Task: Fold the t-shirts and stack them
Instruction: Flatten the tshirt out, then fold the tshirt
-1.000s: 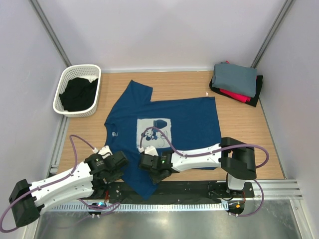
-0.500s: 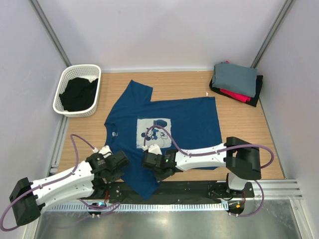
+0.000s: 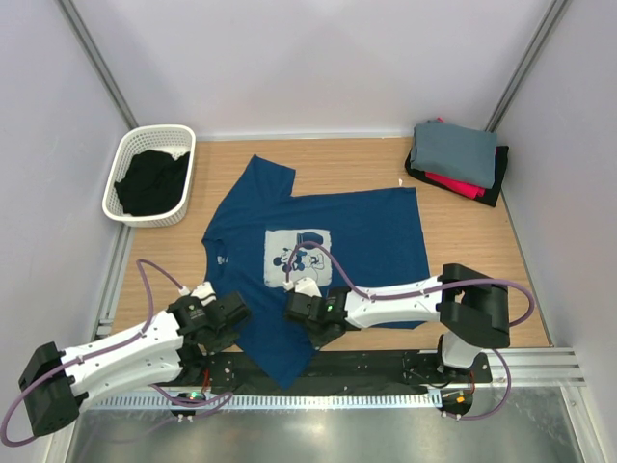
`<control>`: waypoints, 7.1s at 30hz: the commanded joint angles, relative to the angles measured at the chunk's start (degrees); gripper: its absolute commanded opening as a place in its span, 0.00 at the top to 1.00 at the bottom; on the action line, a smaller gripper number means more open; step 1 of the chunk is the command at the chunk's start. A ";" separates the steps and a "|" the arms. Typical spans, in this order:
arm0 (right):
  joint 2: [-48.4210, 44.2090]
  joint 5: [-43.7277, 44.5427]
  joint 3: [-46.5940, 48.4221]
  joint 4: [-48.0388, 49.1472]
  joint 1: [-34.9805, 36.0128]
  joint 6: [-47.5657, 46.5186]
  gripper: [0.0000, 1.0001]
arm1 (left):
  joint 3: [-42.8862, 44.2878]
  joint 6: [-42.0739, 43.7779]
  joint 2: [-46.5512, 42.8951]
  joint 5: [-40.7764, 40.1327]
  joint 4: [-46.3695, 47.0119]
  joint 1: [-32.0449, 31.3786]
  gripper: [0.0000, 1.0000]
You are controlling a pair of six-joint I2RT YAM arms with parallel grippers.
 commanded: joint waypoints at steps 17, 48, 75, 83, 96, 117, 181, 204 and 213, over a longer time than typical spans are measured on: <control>-11.53 -6.16 1.92 -1.77 -7.65 -4.71 0.47 | 15.45 8.33 7.71 2.73 6.86 -3.11 0.79; -19.99 7.02 -10.31 -1.42 -24.28 1.19 0.42 | 3.06 8.95 21.88 11.61 9.25 -11.90 0.67; -21.65 3.16 -17.60 2.63 -35.18 -2.15 0.42 | 5.86 -0.38 22.04 12.66 -6.48 -11.90 0.66; -22.79 1.93 -17.25 2.54 -36.50 -3.30 0.42 | 8.58 1.90 22.31 13.64 -9.11 -11.90 0.66; -22.09 3.15 -8.29 2.36 -36.67 -3.74 0.41 | 38.49 24.48 26.62 -7.73 -7.13 -4.62 0.61; -17.61 7.81 -7.76 2.36 -37.81 -1.98 0.41 | 4.47 24.85 15.02 1.95 25.95 19.73 0.59; 13.58 3.59 26.34 14.84 -67.43 -10.33 0.38 | 114.40 63.69 99.39 2.47 28.67 43.29 0.22; 19.39 2.71 31.71 14.76 -69.37 -10.77 0.38 | 119.68 65.19 108.44 -2.44 31.13 44.08 0.42; 20.09 3.68 32.50 12.47 -70.42 -11.64 0.38 | 120.83 63.96 109.15 -1.30 31.66 44.52 0.53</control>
